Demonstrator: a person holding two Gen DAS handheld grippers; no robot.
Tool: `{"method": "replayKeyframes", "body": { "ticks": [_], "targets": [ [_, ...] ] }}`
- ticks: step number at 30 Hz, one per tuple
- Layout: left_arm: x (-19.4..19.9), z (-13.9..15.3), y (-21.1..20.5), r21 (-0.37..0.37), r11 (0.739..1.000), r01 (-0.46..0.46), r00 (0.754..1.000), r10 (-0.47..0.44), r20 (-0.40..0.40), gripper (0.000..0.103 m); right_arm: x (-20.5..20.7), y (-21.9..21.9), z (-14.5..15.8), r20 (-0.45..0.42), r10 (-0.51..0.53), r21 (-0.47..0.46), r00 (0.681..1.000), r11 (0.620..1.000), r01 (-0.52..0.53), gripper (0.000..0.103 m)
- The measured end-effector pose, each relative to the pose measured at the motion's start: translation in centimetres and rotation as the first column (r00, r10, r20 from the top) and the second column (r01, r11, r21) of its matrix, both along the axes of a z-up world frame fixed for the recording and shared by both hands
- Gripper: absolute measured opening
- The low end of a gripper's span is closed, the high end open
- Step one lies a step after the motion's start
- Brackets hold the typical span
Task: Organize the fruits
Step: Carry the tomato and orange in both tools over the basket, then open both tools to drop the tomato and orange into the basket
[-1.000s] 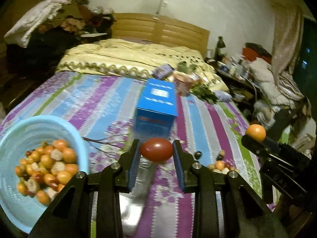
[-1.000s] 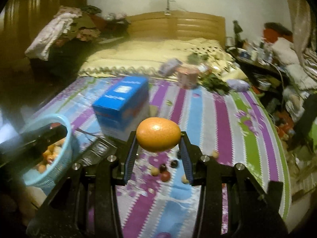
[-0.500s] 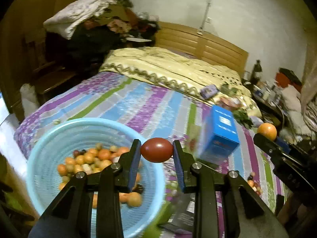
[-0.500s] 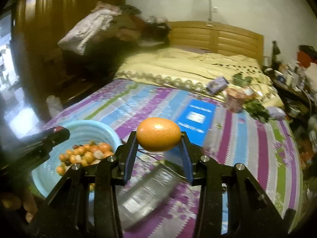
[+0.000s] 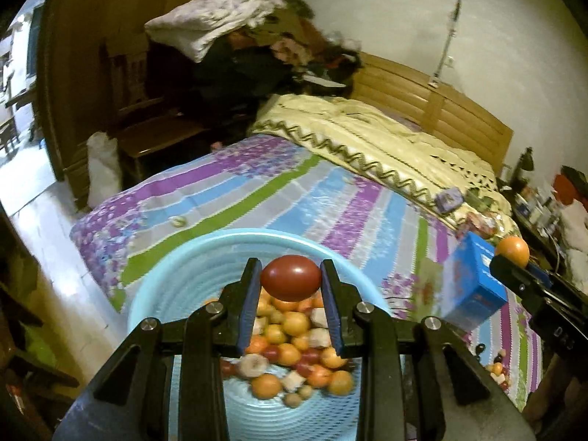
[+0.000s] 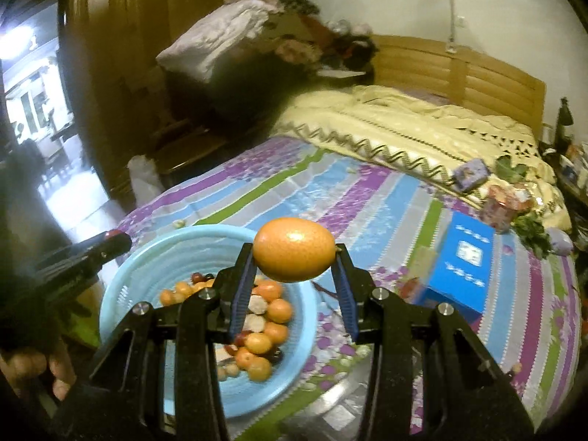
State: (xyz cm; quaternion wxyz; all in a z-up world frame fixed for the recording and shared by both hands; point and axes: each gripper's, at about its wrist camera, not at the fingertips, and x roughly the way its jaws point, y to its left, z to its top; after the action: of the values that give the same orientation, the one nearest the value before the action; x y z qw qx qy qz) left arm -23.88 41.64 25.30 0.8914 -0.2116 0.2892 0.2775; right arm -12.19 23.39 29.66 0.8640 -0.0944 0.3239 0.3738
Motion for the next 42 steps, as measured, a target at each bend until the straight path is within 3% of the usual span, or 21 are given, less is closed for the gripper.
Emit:
{"method": "replayKeyframes", "body": {
  "ticks": [8, 16, 34, 42],
  "targets": [
    [-1.2, -2.1, 4.0, -0.066, 0.998, -0.019, 0.998, 0.015, -0.059, 0.033, 0.3, 4.0, -2.1, -0.140, 0.088, -0.028, 0.986, 0.995, -0.093, 0.042],
    [-0.6, -4.7, 6.9, -0.145, 0.989, 0.002, 0.991, -0.022, -0.134, 0.033, 1.4, 5.0, -4.4, -0.268, 0.093, -0.069, 0.959, 0.991, -0.115, 0.042],
    [0.6, -7.6, 9.0, -0.191, 0.981, 0.019, 0.980, -0.056, -0.189, 0.033, 1.5, 6.2, -6.2, -0.328, 0.095, -0.107, 0.940, 0.985, -0.137, 0.042],
    [1.9, -9.1, 8.3, -0.228, 0.970, 0.087, 0.951, -0.149, -0.273, 0.033, 1.5, 7.1, -7.8, -0.388, 0.128, -0.163, 0.913, 0.965, -0.205, 0.042]
  ]
}}
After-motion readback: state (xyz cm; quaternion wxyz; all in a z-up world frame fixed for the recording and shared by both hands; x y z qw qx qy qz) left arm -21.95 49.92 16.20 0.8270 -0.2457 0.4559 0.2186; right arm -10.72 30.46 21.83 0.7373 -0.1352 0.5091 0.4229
